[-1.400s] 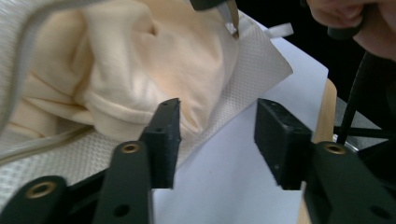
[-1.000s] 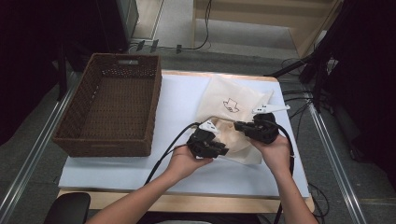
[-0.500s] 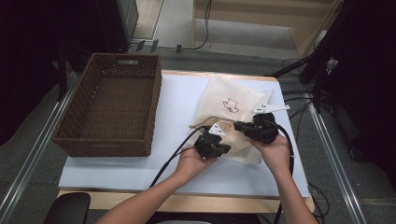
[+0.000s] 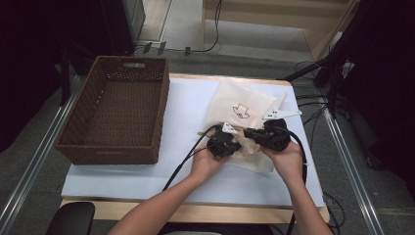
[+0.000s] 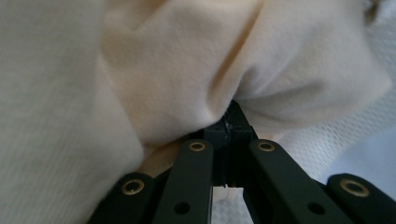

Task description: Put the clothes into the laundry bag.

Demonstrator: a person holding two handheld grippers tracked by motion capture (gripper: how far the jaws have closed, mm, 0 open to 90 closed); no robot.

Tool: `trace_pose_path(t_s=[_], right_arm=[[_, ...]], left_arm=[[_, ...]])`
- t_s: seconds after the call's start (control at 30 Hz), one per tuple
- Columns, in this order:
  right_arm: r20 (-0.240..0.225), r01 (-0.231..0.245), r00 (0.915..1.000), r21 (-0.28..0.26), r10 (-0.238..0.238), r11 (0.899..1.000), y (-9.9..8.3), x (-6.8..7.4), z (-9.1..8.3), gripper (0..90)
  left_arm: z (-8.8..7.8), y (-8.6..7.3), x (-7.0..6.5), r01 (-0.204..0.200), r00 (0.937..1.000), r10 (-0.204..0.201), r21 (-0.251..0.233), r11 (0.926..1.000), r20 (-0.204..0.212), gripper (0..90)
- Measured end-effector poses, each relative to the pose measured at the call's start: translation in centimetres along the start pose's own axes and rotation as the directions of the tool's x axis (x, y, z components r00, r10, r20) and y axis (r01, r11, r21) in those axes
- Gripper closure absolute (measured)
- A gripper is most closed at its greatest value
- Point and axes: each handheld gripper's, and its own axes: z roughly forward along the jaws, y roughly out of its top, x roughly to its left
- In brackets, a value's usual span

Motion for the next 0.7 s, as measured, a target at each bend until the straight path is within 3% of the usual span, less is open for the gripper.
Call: trace_pose_path(t_s=[0.17,0.57,0.7], right_arm=[[-0.004,0.003,1.0000,0.002,-0.003,1.000,0.0,0.1,0.1,87.5],[-0.012,0.008,0.9999,0.005,-0.008,1.000,0.0,0.2,0.0,87.6],[-0.018,0.010,0.9998,0.007,-0.010,1.000,0.1,0.3,0.0,87.6]], left_arm=[[0.3,0.8,-0.1,-0.001,0.9998,0.001,-0.015,0.9999,-0.020,90.0],[0.5,2.0,1.1,0.023,0.9976,-0.026,-0.037,0.9991,-0.064,90.0],[0.7,2.4,1.8,0.058,0.9951,-0.062,-0.053,0.9969,-0.077,90.0]])
